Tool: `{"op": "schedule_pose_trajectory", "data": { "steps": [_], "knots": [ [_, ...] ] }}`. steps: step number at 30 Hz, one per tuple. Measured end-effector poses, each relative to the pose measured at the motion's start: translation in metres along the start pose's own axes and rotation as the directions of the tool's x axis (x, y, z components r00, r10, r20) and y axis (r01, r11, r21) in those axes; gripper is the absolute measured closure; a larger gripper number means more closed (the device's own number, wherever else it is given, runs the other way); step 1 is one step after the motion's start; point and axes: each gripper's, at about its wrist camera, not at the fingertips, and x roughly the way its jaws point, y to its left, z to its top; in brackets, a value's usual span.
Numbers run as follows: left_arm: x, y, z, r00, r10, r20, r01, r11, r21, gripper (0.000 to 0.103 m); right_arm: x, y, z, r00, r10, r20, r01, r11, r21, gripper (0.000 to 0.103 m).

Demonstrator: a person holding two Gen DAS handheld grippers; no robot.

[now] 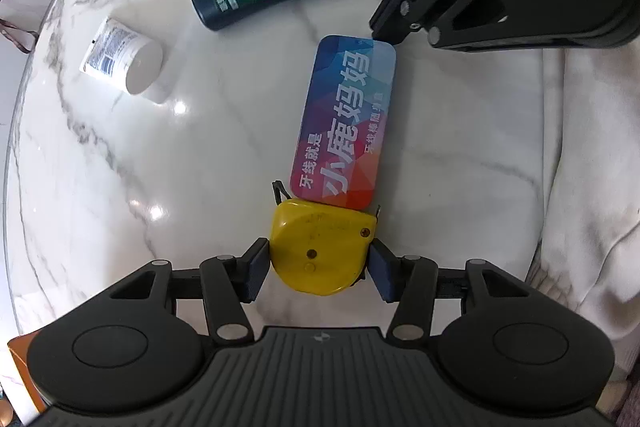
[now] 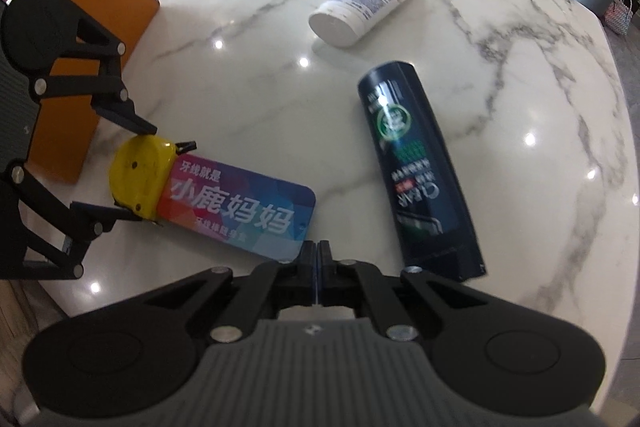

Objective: Organize rigid objects
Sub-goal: 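Grasp the yellow tape measure with the left tool, then grasp the colourful toothpick tin with the right tool while the left tool lifts the tape measure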

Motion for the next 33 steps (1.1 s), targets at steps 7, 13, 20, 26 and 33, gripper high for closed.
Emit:
{"op": "schedule_pose_trajectory", "data": {
  "steps": [7,13,20,26,33],
  "knots": [
    [0.001,0.002,-0.012,1.0,0.007,0.009,-0.007,1.0,-0.019,0.023,-0.017,-0.007,-0.009,0.999,-0.016,0.036,0.022,0.985,-0.171,0.093],
    [0.001,0.015,-0.023,0.999,-0.024,0.033,0.026,0.998,-0.053,0.02,-0.026,0.005,-0.007,0.989,0.134,0.06,-0.091,0.881,-0.464,0.052],
    [0.002,0.023,-0.029,0.997,-0.063,0.055,0.065,0.997,-0.05,0.024,-0.006,0.032,0.005,0.987,0.159,-0.014,-0.121,0.687,-0.717,0.044],
    [0.001,0.036,-0.045,0.992,-0.097,0.087,0.105,0.99,-0.097,0.038,0.011,0.032,0.024,0.973,0.218,-0.078,-0.205,0.657,-0.725,0.038],
    [-0.01,0.06,-0.074,0.984,-0.099,0.151,0.135,0.959,-0.249,0.038,0.02,0.022,0.029,0.972,0.217,-0.094,-0.221,0.691,-0.688,0.041]
  ]
}}
